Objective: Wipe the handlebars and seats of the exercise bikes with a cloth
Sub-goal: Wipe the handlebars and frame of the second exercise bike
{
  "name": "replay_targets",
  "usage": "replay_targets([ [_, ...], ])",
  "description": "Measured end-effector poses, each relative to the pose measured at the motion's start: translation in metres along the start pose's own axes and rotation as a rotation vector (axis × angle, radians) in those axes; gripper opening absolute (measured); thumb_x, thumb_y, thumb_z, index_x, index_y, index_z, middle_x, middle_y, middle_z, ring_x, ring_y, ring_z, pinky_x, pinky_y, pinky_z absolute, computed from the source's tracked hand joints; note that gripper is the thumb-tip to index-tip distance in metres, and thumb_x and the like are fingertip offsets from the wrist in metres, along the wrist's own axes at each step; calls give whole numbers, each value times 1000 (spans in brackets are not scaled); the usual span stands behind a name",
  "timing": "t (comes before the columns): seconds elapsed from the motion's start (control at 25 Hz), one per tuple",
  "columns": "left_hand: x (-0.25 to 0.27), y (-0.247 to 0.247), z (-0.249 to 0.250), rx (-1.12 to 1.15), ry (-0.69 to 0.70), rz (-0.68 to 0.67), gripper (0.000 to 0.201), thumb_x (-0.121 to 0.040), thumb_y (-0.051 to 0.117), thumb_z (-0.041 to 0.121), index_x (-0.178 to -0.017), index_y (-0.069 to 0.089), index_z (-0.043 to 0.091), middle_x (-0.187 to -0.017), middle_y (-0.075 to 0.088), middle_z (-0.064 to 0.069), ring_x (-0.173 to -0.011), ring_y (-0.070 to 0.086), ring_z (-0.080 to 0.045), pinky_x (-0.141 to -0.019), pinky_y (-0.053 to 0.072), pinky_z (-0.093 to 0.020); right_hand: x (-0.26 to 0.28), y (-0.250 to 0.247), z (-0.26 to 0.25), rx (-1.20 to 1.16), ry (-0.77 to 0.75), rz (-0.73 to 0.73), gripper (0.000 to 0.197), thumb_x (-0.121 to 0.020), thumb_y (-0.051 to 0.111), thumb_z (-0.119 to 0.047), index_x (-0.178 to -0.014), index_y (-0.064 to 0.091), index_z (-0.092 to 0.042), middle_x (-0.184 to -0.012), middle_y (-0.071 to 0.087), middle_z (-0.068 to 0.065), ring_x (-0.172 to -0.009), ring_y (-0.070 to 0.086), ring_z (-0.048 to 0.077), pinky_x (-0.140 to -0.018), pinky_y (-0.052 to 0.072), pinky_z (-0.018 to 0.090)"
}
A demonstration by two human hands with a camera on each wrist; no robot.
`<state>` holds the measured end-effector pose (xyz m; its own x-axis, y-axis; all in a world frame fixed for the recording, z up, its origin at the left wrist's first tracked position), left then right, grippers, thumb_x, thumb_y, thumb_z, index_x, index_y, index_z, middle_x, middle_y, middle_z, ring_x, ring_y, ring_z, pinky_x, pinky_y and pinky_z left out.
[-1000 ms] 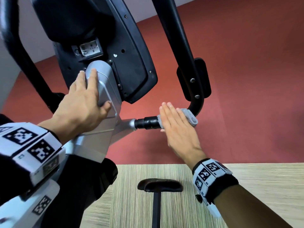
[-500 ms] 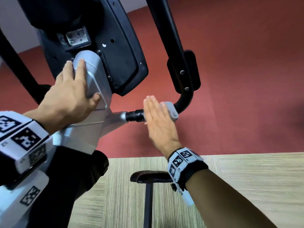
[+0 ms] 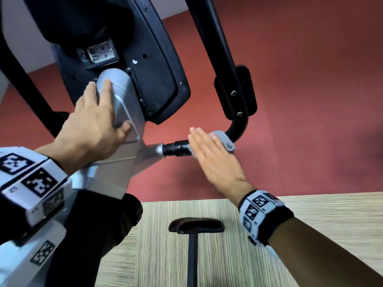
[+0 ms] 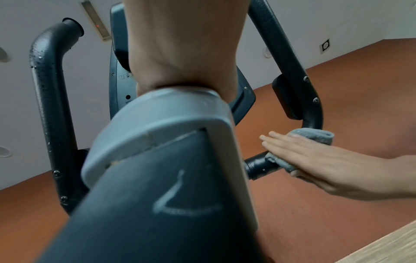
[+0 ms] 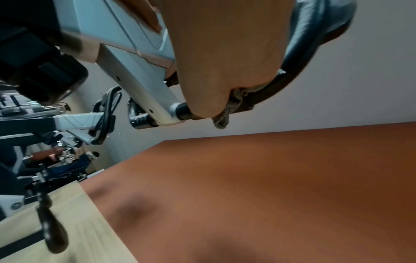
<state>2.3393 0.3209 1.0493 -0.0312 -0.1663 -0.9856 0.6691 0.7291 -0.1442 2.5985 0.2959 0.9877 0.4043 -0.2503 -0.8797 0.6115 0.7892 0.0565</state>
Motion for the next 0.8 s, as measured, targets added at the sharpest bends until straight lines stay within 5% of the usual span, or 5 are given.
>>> replay_targets([
  [0.2,1,1,-1,-13,-13,-12,95,-95,65,38,-162,2,16,-168,3,-21,-150,16,-45,-118,26,-57,-21,-5,-12,-95,73,-12,73,-95,48,-4,-160,15,2,-168,16,18,-158,9,30,-127,-1,42],
  [0.36,3,-2,2,-3,-13,-5,95,-94,65,39,-162,3,16,-168,3,-20,-150,17,-44,-118,25,-56,-21,-2,-9,-61,-71,-14,66,-94,34,-2,-159,20,2,-167,20,19,-157,15,31,-127,7,43],
  [0.52,4,-2,1,-11,-17,-18,94,-95,63,39,-162,0,17,-168,1,-19,-150,16,-43,-117,26,-56,-15,-5,-15,-81,76,31,69,-92,34,-2,-159,19,3,-168,19,19,-157,13,31,-128,5,43],
  [0.64,3,-2,3,-3,-15,-16,94,-95,63,39,-162,1,17,-168,2,-18,-150,16,-43,-117,26,-55,-17,-2,-24,-58,-66,50,69,-91,17,1,-160,15,3,-169,14,20,-157,10,31,-129,7,44],
  [0.8,4,-2,1,-5,-13,-17,93,-96,63,38,-162,1,16,-168,2,-19,-150,16,-43,-116,28,-56,-24,-5,-22,-129,57,-28,77,-88,40,-5,-160,12,3,-169,11,20,-158,7,32,-128,0,43],
])
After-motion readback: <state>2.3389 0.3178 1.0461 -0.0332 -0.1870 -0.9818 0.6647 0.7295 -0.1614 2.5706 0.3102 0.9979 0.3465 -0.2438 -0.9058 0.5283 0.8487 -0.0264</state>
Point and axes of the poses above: each hand's wrist, its own x-axis away from the middle knuckle, its own y-axis out of the palm, z = x × y, the point moved 8 cm from there along -x, towards the middle knuckle
